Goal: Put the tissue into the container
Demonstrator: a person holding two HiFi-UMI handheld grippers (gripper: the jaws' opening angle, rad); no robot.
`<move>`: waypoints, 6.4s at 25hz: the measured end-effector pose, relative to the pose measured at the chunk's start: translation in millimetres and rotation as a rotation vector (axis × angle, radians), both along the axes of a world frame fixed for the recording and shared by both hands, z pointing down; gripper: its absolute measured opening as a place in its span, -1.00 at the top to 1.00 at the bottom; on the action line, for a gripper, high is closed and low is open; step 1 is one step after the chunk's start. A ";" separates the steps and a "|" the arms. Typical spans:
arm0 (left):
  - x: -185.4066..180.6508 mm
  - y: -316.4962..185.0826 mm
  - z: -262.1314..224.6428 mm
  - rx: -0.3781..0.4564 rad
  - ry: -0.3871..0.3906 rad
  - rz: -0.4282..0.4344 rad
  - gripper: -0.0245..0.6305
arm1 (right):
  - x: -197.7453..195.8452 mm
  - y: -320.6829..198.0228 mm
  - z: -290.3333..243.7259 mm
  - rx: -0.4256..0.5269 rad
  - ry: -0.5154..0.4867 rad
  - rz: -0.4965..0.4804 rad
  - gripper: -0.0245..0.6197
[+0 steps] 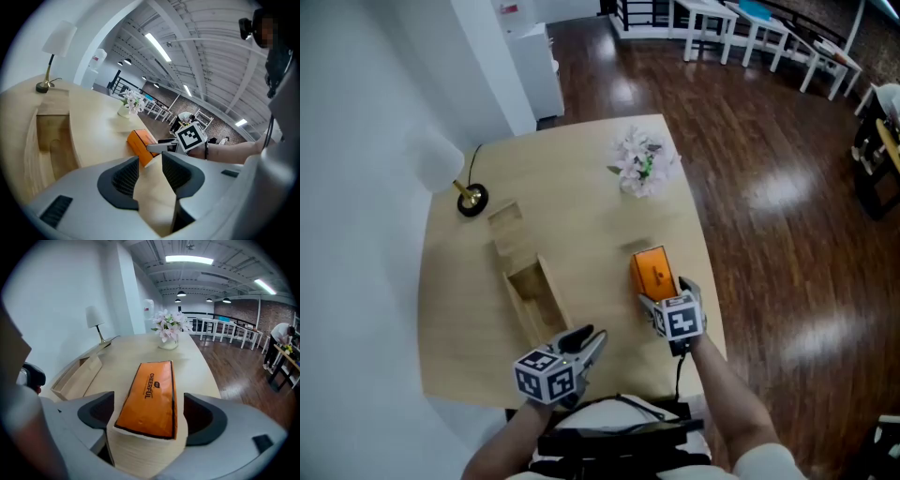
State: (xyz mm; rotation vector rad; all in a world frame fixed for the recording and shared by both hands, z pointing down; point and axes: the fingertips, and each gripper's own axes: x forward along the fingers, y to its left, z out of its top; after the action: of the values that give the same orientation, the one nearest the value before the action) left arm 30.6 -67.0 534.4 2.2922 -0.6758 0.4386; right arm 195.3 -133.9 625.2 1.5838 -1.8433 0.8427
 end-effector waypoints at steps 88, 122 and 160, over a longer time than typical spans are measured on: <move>-89.6 -13.0 -27.9 0.065 0.013 -0.098 0.49 | -79.9 -23.7 -79.7 0.108 -0.004 0.026 -0.39; -208.9 -26.1 -6.7 0.016 0.007 -0.204 0.49 | -284.3 -46.3 -62.6 0.072 -0.075 -0.198 -0.38; -226.4 -34.2 4.7 -0.032 0.022 -0.207 0.49 | -313.1 -64.6 -21.6 0.019 -0.014 -0.148 -0.38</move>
State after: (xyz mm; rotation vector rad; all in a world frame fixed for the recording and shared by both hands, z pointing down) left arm -195.8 -101.3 539.1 2.1664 -0.8785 0.3235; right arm -117.8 -198.5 603.6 1.4356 -1.9568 0.7729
